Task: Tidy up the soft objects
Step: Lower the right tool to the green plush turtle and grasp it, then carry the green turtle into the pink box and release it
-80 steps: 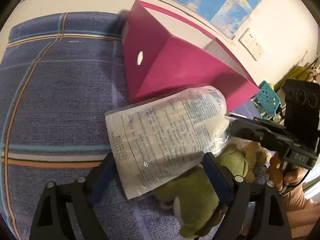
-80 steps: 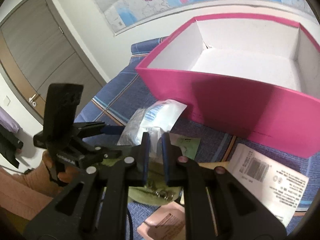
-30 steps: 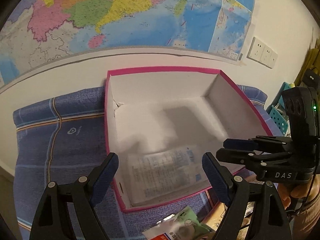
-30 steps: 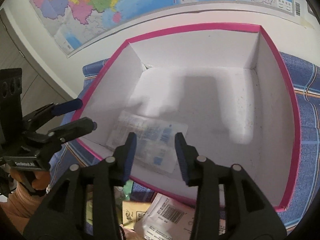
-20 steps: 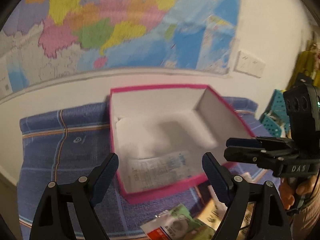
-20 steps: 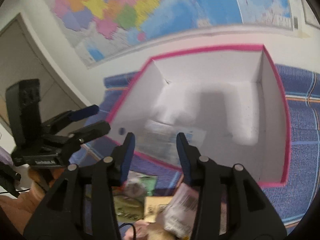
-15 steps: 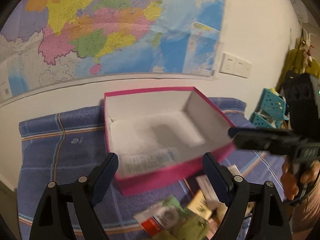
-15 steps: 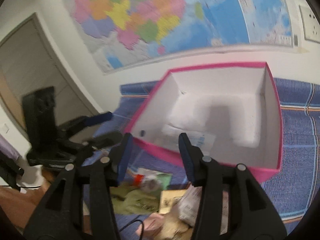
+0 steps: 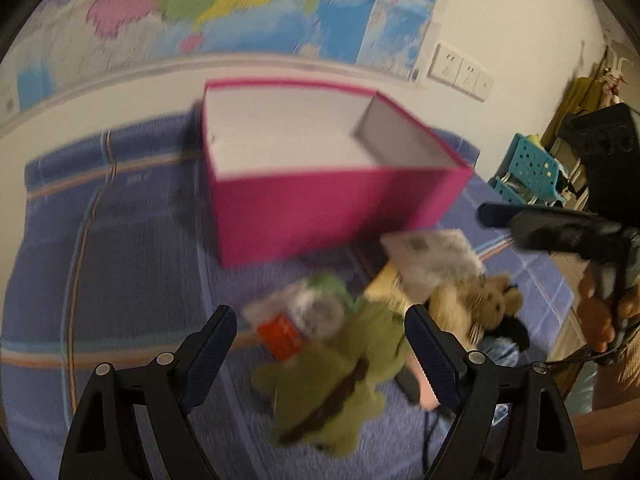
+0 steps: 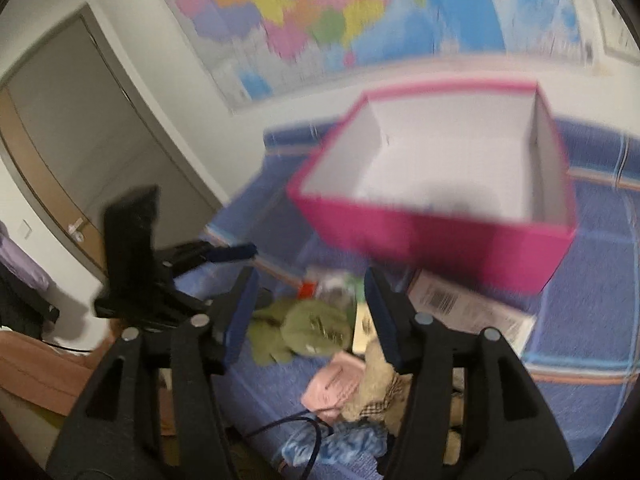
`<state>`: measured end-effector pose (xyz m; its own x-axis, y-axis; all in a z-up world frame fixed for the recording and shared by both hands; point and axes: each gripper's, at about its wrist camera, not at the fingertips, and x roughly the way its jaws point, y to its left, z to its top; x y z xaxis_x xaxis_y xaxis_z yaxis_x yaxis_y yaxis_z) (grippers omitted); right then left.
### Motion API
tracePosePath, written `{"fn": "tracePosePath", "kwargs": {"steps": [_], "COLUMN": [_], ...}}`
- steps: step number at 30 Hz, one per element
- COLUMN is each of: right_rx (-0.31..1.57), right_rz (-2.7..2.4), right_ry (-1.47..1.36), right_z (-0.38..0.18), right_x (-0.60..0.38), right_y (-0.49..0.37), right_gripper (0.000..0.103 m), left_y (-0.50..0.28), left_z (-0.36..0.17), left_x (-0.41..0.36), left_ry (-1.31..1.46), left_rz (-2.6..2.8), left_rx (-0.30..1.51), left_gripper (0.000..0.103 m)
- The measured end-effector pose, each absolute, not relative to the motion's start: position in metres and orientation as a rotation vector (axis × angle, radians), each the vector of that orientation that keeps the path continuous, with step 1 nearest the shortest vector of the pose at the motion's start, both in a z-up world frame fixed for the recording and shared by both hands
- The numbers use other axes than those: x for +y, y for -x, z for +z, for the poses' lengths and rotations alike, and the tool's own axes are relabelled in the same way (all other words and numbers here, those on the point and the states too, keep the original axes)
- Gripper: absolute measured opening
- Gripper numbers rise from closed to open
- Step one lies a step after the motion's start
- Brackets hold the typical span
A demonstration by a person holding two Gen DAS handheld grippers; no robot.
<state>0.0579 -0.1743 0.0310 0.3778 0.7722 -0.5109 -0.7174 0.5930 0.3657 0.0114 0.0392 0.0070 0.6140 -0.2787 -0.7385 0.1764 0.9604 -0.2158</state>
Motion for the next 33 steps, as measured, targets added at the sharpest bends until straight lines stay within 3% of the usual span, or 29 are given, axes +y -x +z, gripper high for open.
{"fn": "tracePosePath", "kwargs": {"steps": [10, 16, 24, 33], "right_rx": [0.914, 0.916, 0.873, 0.661], "right_rz": [0.962, 0.966, 0.955, 0.91], "right_ry": [-0.022, -0.007, 0.005, -0.019], "right_z": [-0.043, -0.055, -0.047, 0.032], "right_x": [-0.118, -0.111, -0.111, -0.136], "right_y": [-0.082, -0.081, -0.068, -0.061], "right_gripper": [0.057, 0.057, 0.054, 0.054], "left_y": [0.016, 0.017, 0.02, -0.013], "left_z": [-0.021, -0.037, -0.007, 0.083], "left_x": [0.048, 0.043, 0.04, 0.03], "left_ry": [0.178, 0.202, 0.2, 0.078], "left_rz": [-0.273, -0.311, -0.338, -0.336], "left_rx": [0.97, 1.037, 0.98, 0.753], "left_gripper": [0.085, 0.054, 0.053, 0.059]}}
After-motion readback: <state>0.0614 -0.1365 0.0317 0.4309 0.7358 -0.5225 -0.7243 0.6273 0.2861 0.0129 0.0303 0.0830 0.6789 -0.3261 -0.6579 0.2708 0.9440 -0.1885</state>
